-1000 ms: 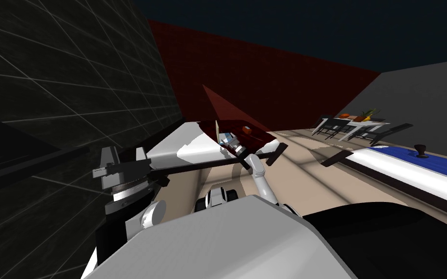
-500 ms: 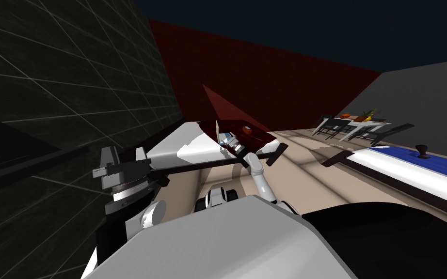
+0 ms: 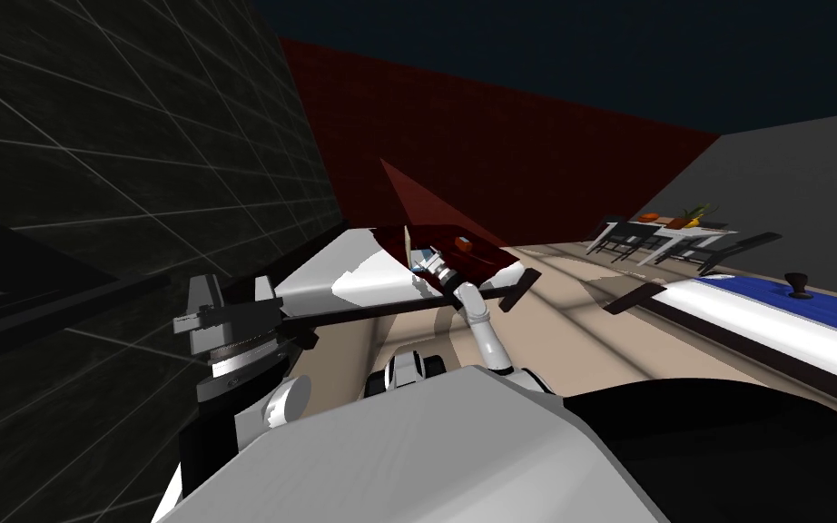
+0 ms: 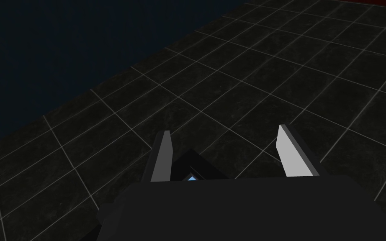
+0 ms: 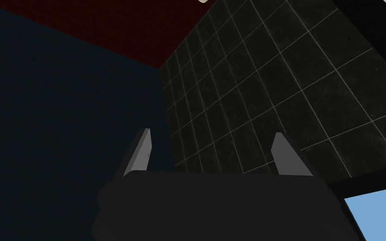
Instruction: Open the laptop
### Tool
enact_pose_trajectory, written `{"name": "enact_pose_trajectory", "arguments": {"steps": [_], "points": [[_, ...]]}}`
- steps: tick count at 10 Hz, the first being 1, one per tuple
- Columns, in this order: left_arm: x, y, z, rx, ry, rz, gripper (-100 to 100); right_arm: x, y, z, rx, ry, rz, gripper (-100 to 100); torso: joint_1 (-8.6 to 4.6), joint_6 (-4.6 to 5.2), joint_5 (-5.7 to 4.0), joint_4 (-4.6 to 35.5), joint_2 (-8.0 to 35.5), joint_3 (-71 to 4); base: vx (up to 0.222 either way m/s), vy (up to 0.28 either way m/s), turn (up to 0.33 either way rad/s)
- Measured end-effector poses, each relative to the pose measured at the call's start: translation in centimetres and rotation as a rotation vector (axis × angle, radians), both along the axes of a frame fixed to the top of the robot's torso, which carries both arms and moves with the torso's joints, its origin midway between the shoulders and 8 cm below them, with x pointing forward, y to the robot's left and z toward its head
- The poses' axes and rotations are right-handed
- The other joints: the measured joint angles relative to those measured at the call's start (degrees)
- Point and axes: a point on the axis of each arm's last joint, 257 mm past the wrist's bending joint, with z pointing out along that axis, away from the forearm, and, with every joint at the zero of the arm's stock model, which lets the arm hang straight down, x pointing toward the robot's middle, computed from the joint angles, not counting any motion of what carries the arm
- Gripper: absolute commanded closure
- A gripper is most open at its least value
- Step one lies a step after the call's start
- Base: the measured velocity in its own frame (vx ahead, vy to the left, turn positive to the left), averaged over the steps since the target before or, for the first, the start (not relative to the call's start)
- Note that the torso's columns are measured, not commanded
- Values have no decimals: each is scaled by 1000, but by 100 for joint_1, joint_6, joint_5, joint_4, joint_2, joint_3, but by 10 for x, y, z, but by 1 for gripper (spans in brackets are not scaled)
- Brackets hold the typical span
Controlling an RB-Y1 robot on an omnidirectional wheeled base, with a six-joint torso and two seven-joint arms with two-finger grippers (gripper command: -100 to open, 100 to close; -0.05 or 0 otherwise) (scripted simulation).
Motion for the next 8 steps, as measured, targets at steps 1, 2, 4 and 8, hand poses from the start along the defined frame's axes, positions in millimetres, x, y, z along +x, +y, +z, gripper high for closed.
{"name": "enact_pose_trajectory", "arguments": {"steps": [1, 2, 4, 8], "points": [[0, 0, 0, 0, 0, 0, 0, 4, -2, -1, -33, -7, -17, -100, 0, 2, 0, 0, 0, 0, 0, 0, 0], [0, 0, 0, 0, 0, 0, 0, 7, -3, -3, -63, -10, -31, -100, -1, 2, 0, 0, 1, 1, 0, 0, 0], [0, 0, 0, 0, 0, 0, 0, 13, -7, -5, -112, -20, -56, -100, 0, 0, 0, 0, 0, 0, 6, 3, 29], [0, 0, 0, 0, 0, 0, 0, 28, -13, -7, -219, -38, -111, -100, 1, 0, 0, 0, 0, 0, 3, 3, 19]]}}
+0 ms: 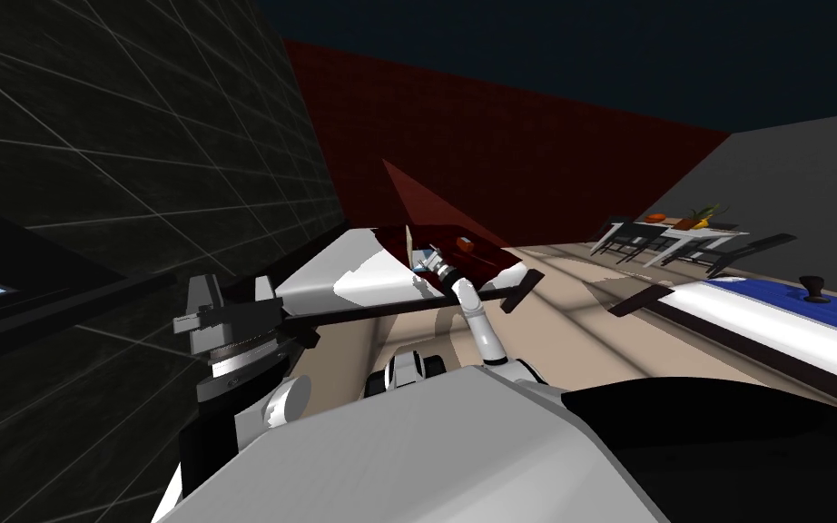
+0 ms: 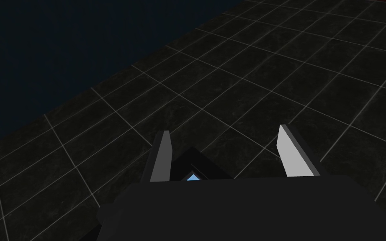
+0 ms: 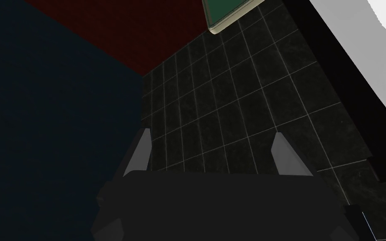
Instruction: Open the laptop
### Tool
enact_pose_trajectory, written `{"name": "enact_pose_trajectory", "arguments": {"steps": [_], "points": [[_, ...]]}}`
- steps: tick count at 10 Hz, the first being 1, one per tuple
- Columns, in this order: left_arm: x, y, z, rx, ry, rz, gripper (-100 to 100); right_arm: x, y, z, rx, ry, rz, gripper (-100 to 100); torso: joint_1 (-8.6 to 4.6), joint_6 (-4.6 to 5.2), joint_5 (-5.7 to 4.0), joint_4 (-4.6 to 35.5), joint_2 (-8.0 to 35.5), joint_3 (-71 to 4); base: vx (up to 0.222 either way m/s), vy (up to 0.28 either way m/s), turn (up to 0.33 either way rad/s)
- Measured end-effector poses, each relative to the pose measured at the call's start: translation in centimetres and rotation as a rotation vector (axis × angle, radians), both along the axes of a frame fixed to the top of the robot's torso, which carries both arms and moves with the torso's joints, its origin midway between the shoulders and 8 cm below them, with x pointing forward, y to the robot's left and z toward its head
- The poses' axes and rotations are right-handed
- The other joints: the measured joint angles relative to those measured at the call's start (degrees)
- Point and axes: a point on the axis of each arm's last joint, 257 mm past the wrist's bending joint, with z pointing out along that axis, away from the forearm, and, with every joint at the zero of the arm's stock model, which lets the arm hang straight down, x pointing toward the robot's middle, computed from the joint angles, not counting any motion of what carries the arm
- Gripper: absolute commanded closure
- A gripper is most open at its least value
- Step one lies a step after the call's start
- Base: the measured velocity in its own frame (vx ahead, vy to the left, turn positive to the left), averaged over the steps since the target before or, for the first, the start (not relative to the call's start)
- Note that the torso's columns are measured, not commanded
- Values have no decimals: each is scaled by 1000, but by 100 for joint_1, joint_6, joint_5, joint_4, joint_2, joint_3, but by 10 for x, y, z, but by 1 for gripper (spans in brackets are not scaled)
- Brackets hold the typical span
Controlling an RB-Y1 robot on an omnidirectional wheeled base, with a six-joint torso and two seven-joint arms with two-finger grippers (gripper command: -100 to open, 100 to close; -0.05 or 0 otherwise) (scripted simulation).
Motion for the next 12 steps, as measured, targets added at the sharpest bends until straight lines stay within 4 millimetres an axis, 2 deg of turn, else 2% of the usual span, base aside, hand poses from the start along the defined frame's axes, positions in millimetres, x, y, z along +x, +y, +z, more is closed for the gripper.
{"name": "enact_pose_trajectory", "arguments": {"steps": [12], "points": [[0, 0, 0, 0, 0, 0, 0, 37, -32, -9, -347, -41, -183, -100, -5, 3, -1, 0, 3, 2, 5, 7, 31]]}}
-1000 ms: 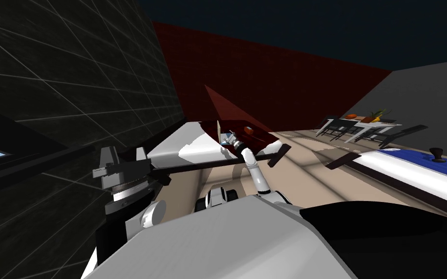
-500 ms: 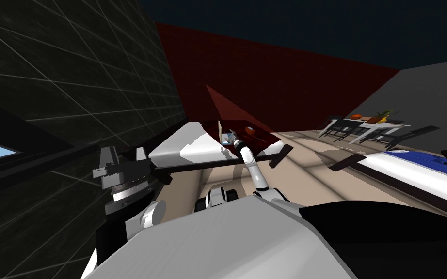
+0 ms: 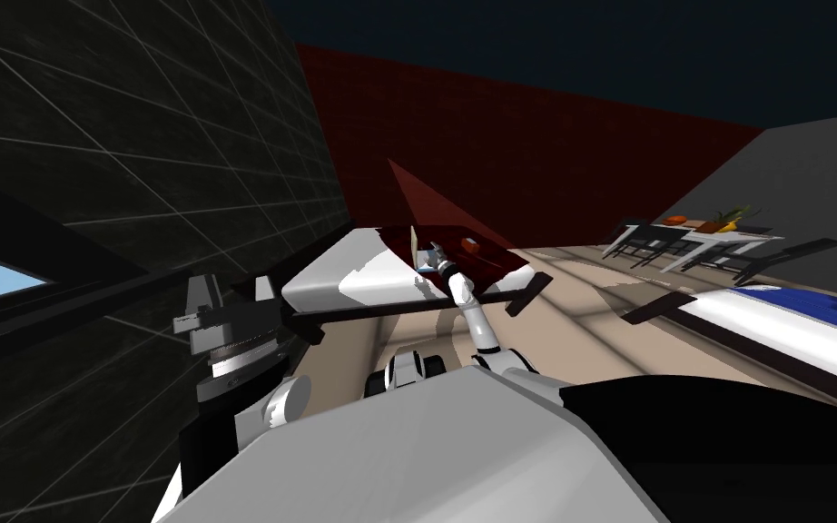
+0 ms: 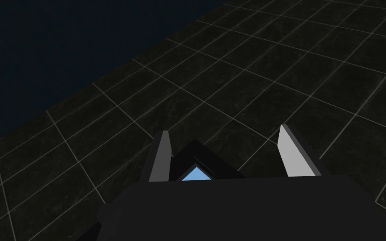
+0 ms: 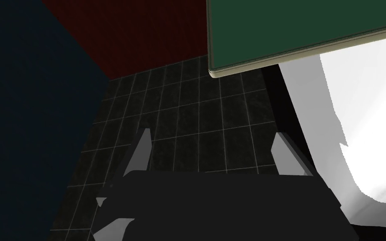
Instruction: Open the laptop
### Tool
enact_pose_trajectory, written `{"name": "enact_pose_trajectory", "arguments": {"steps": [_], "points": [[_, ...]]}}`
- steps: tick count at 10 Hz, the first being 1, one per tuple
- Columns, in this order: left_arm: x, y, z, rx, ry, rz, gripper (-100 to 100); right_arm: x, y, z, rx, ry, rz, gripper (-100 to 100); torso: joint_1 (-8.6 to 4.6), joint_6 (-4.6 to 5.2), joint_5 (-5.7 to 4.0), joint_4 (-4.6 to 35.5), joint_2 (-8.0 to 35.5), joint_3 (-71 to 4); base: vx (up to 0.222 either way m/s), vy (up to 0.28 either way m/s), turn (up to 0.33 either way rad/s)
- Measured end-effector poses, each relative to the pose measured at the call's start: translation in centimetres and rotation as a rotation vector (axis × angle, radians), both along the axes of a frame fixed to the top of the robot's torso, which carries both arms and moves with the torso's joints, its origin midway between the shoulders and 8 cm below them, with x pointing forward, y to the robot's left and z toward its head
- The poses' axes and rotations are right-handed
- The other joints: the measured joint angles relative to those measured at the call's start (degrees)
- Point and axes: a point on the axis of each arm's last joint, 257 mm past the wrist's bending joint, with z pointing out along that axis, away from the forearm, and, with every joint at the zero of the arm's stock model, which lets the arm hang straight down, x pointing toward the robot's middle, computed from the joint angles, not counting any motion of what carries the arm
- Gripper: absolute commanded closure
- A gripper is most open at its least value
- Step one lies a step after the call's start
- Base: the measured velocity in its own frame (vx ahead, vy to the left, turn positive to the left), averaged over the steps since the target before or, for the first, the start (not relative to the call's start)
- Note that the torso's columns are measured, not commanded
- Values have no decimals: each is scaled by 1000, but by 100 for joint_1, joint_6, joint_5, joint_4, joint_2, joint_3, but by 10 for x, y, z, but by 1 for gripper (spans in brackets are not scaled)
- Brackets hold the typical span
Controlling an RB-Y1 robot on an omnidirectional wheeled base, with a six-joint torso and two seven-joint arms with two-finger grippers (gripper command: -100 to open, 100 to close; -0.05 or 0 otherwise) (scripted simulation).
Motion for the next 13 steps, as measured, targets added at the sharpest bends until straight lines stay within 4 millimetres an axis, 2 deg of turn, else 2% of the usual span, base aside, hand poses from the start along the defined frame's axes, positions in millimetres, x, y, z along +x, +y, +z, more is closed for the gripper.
{"name": "enact_pose_trajectory", "arguments": {"steps": [5, 13], "points": [[0, 0, 0, 0, 0, 0, 0, 17, -18, -4, -141, -6, -81, -100, 5, -1, 2, -1, -3, -2, 8, 12, 33], [0, 0, 0, 0, 0, 0, 0, 33, -44, -10, -325, 3, -189, -100, 5, -4, 1, 0, -2, -1, 9, 15, 53]]}}
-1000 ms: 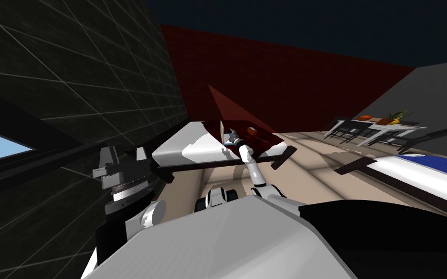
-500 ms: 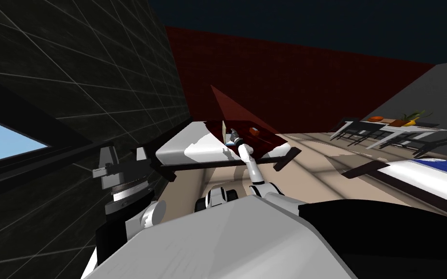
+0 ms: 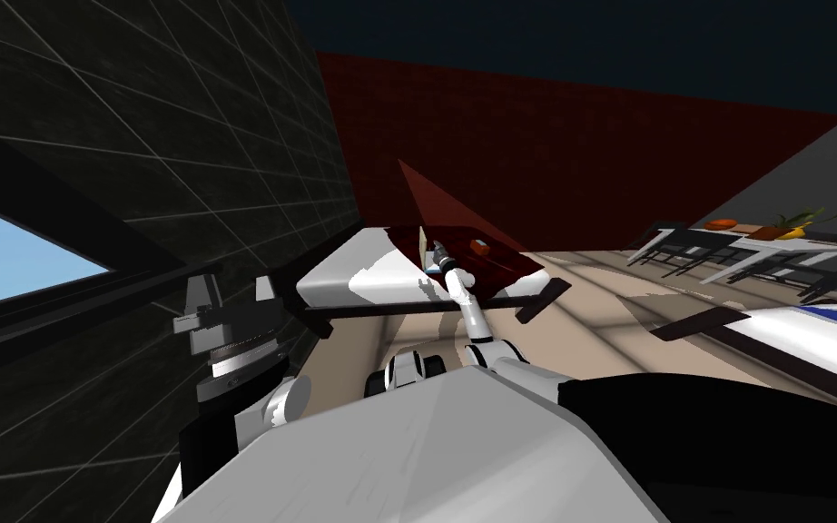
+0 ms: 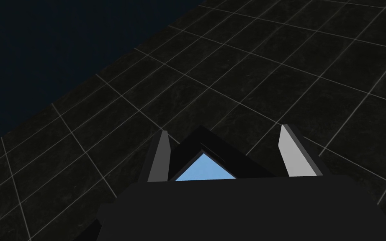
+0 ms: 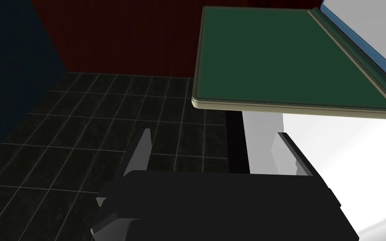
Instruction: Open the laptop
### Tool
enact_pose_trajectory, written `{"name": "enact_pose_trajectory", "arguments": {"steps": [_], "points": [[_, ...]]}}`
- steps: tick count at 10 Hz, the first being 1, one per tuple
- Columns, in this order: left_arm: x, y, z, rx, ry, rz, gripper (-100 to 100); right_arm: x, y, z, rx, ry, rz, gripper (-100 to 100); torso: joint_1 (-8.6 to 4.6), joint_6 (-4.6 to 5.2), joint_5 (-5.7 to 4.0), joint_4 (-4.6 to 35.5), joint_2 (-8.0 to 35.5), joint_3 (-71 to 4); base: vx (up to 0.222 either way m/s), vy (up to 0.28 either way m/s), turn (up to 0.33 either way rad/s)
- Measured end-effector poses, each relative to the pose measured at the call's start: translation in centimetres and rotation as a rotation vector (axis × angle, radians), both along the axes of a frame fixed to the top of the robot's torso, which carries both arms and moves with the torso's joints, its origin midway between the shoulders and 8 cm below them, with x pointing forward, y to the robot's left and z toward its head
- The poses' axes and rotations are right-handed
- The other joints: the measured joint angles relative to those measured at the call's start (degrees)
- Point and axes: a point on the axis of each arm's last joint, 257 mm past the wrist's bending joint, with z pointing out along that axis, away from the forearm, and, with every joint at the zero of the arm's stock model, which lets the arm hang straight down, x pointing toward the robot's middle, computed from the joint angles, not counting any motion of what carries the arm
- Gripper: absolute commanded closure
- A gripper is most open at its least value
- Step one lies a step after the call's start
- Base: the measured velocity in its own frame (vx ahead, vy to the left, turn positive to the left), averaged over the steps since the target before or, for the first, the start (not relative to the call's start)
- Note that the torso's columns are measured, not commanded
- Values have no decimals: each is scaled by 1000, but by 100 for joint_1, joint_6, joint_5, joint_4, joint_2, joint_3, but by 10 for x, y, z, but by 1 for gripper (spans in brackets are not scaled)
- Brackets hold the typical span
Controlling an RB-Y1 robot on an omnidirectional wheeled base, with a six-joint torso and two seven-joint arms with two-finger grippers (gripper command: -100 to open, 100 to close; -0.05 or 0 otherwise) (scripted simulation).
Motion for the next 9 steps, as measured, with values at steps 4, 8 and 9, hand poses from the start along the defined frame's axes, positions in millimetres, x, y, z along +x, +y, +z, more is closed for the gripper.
{"name": "enact_pose_trajectory", "arguments": {"steps": [4, 8, 9], "points": [[0, 0, 0, 0, 0, 0, 0, 7, -15, -4, -99, 12, -57, -100, -8, 4, -2, 1, 3, 2, 11, 18, 59], [0, 0, 0, 0, 0, 0, 0, 13, -33, -9, -203, 30, -120, -100, -1, 4, 0, -1, -2, -1, 16, 21, 74], [0, 0, 0, 0, 0, 0, 0, 14, -41, -13, -230, 37, -137, -100, -1, 2, 0, -1, -2, -1, 15, 20, 51]]}}
